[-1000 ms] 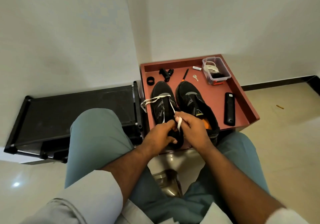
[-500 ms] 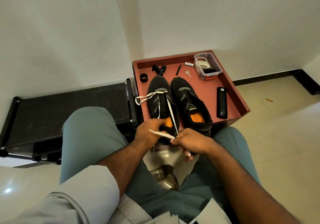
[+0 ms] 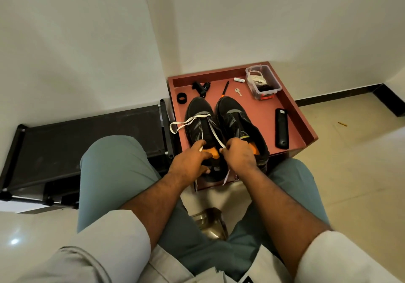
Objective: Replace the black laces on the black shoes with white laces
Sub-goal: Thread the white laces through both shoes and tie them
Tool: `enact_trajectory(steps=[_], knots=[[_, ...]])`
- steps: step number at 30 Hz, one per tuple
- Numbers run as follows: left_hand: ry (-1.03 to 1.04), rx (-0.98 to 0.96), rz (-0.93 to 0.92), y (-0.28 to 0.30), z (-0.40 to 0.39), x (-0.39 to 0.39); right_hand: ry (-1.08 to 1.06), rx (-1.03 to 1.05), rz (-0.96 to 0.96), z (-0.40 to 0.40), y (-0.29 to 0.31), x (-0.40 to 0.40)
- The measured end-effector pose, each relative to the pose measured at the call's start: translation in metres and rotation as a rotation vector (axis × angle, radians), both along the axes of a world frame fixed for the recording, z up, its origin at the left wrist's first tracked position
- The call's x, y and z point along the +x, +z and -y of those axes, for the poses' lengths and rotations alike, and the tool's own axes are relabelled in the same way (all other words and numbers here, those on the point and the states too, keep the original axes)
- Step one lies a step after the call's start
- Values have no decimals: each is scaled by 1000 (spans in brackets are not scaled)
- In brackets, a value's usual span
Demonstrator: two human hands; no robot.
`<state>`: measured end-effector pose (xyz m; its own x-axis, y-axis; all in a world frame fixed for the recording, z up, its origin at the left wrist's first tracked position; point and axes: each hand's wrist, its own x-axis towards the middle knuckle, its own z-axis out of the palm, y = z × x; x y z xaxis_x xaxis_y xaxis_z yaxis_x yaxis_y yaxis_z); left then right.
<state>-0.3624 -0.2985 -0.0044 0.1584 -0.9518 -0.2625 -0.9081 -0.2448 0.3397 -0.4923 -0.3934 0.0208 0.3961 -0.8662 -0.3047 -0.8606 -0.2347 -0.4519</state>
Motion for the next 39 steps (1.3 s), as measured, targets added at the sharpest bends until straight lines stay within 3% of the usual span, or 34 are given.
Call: enact_trajectory(steps=[5, 7, 11, 13, 17, 19, 22, 27, 30, 36, 39], knots=[[36, 12, 45, 3, 0, 3, 57, -63, 10, 1, -4, -8], [49, 14, 58, 1, 1, 2, 158, 23, 5, 0, 4, -21], [64, 13, 38, 2, 2, 2, 512, 367, -278, -15, 41, -52], [41, 36, -19, 4, 5, 4, 568, 447, -331, -12, 53, -58], [41, 1, -269, 4, 5, 10, 237, 122, -48, 12, 44, -39], [208, -179, -441, 8, 5, 6, 129, 63, 57, 15, 31, -22], [526, -327, -426, 13, 6, 3, 84, 34, 27, 12, 8, -2], [651, -156, -415, 0, 5, 3, 19, -141, 82, 4, -8, -2], [627, -148, -369, -1, 8, 1, 20, -102, 139, 4, -11, -6], [724, 87, -843, 27, 10, 12, -89, 47, 361, 4, -24, -15], [666, 191, -949, 33, 6, 17, -140, 57, 377, 0, -28, -14]])
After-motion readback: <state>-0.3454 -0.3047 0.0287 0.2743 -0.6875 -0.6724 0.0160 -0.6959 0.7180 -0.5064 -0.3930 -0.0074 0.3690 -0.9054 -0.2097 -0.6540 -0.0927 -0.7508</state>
